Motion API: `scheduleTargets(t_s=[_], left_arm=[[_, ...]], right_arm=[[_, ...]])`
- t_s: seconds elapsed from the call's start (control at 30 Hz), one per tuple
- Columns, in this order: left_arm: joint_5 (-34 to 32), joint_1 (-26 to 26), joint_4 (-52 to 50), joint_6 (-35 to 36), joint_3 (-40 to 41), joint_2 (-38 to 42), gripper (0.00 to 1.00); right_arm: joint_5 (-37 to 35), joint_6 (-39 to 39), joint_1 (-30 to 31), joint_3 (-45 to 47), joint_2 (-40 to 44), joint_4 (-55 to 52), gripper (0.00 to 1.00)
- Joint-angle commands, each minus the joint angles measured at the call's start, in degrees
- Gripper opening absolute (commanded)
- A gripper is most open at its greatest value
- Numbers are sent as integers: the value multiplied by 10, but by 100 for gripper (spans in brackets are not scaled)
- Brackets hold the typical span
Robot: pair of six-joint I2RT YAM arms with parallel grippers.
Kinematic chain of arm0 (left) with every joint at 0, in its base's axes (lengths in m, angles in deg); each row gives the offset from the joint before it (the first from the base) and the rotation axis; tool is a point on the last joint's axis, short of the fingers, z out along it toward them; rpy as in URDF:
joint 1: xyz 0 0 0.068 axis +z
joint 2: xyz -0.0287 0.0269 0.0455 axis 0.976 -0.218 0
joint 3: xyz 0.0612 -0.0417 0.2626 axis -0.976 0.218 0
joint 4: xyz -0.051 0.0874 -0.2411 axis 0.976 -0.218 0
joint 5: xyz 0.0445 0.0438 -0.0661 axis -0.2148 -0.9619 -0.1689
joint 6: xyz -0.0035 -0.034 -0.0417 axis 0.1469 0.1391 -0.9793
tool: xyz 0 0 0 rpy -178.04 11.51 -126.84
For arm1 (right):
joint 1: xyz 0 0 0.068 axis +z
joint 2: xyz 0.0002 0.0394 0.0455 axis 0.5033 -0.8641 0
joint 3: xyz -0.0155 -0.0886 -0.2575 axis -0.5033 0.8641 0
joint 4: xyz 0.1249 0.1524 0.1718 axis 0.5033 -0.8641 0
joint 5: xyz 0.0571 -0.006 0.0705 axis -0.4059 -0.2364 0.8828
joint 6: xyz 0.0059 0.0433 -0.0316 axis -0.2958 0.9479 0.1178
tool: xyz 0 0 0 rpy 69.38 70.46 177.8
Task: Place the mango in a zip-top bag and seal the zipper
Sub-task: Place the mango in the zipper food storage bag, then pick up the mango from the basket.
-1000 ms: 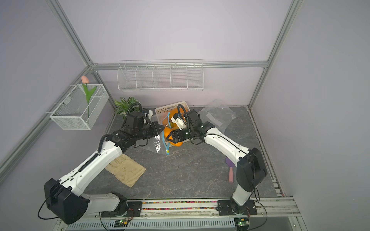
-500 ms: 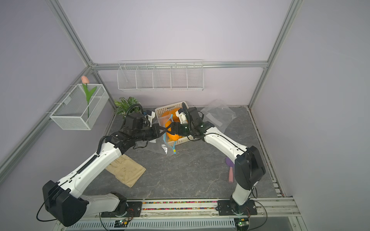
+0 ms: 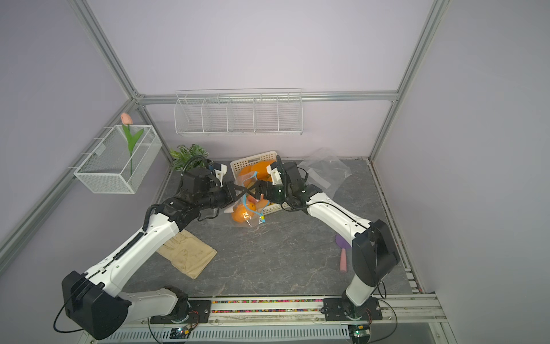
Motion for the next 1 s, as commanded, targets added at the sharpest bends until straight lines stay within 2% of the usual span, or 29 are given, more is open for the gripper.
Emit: scheduleTargets(t_s=[0.0,0.1,0.17,0.27,0.33,0.43,0.5,0.6,0.77,0.97], left_arm=[[-42,13,-25,6,2,33,0],[-81,27,-66,28,12,61,0],[-104,34,-88,38,19,76,0],[-127,37,-100,42,32,92,0],[-127,37,-95,37,40,96,0],[-130,37,-99,39,41,97,0],[-141,37,-103,41,43,101,0],[-148,38,-110,49,43,101,0],[-152,38,-112,52,46,91,0],[-152,38,-105,46,58,86,0]], right_arm=[[7,-52,-14,10,50,-5,98],[-34,-87,-32,23,73,-15,95],[-63,-95,-46,16,59,-24,94],[-95,-113,-53,-58,-20,-72,94],[-120,-152,-50,-125,-87,-103,94],[-136,-277,-52,-214,-178,-123,90],[-180,-379,-53,-262,-233,-125,89],[-211,-479,-60,-325,-299,-129,89],[-224,-536,-69,-463,-408,-172,89],[-196,-567,-76,-524,-471,-150,89]])
